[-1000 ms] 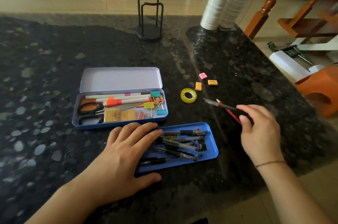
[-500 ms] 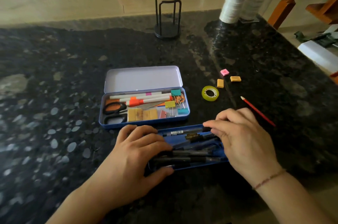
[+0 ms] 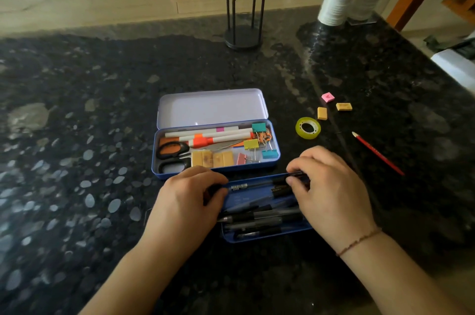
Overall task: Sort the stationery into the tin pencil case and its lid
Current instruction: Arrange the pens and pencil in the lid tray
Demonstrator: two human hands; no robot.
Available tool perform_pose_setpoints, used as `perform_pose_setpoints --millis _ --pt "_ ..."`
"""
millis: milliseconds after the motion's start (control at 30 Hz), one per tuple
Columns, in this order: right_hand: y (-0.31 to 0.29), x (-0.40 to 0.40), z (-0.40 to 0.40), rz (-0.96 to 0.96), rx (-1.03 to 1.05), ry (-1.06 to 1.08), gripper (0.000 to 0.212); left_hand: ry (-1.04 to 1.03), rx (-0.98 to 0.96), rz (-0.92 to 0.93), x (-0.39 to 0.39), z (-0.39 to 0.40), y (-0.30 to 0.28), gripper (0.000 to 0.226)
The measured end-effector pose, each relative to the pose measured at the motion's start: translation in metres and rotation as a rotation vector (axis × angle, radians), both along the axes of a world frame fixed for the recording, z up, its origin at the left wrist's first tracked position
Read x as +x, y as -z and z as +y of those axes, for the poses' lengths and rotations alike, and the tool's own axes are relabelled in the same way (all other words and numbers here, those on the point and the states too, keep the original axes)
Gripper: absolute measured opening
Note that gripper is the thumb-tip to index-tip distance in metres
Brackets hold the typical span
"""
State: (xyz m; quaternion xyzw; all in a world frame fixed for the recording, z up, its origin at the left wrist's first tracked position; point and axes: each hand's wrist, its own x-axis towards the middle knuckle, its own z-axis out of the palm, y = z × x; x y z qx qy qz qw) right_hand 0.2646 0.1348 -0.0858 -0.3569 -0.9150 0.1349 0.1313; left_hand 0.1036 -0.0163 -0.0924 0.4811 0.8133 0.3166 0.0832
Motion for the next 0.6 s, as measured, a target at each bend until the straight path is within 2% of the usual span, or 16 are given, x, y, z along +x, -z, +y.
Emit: perform_pose_setpoints --millis 200,333,600 --pt "-0.01 0.013 0.016 0.032 -0.076 0.051 0.013 0.004 -0.015 -0.015 -0.001 0.003 0.0 0.021" --pt "-0.022 0.032 0.032 -0.141 -0.102 0.129 0.015 0.011 -0.026 0.013 0.001 0.005 0.0 0.026" --pt "-0.027 0.033 0.029 -0.196 -0.151 -0.073 0.011 -0.018 0.018 0.05 0.007 0.01 0.001 0.01"
